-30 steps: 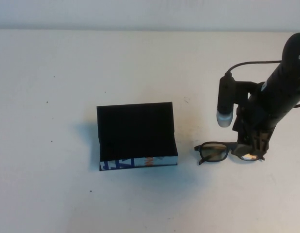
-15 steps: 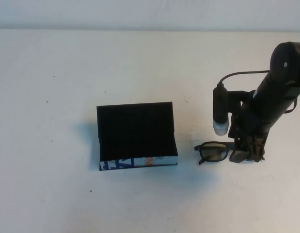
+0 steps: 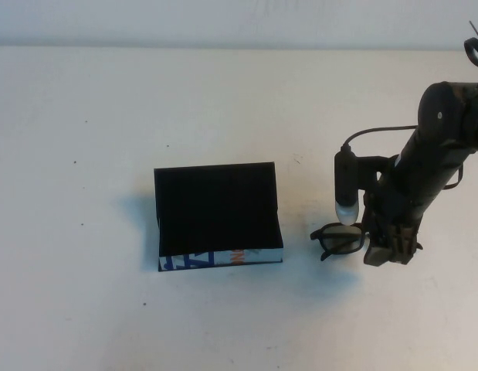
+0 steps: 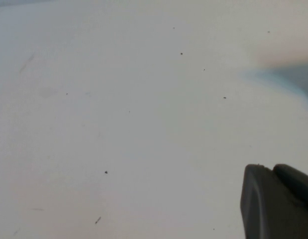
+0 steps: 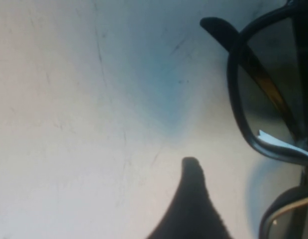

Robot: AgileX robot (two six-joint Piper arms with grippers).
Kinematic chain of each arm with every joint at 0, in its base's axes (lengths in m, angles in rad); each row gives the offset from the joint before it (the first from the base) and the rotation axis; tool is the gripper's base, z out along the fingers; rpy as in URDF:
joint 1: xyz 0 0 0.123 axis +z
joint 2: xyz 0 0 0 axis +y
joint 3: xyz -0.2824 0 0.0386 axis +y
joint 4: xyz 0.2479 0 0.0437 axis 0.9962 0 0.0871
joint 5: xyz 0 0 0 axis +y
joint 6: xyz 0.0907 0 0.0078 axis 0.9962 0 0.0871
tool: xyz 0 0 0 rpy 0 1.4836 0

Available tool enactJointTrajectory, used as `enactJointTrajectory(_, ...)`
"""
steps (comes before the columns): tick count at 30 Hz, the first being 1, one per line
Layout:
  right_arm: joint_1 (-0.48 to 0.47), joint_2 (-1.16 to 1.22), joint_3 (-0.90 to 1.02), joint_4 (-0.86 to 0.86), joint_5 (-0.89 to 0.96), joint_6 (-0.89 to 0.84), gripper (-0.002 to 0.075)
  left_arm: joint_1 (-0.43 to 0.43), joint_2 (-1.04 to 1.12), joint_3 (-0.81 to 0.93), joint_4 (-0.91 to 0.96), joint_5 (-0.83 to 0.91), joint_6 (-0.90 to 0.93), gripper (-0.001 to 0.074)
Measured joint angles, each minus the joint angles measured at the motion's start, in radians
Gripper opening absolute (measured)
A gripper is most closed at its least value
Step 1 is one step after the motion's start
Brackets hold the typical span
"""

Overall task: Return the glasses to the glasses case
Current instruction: Pick up the glasses from the table

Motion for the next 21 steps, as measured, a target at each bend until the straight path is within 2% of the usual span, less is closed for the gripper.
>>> enactJointTrajectory(8, 0.0, 0.005, 0.0, 0.0, -0.008, -0.001, 0.043, 0.0, 0.0, 0.0, 0.0, 0.0, 0.0, -0.0001)
enactJointTrajectory(21, 0.0, -0.073, 0.0, -0.058, -0.009, -0.027, 0.0425, 0.0, 0.0, 0.0, 0.0, 0.0, 0.0, -0.0001)
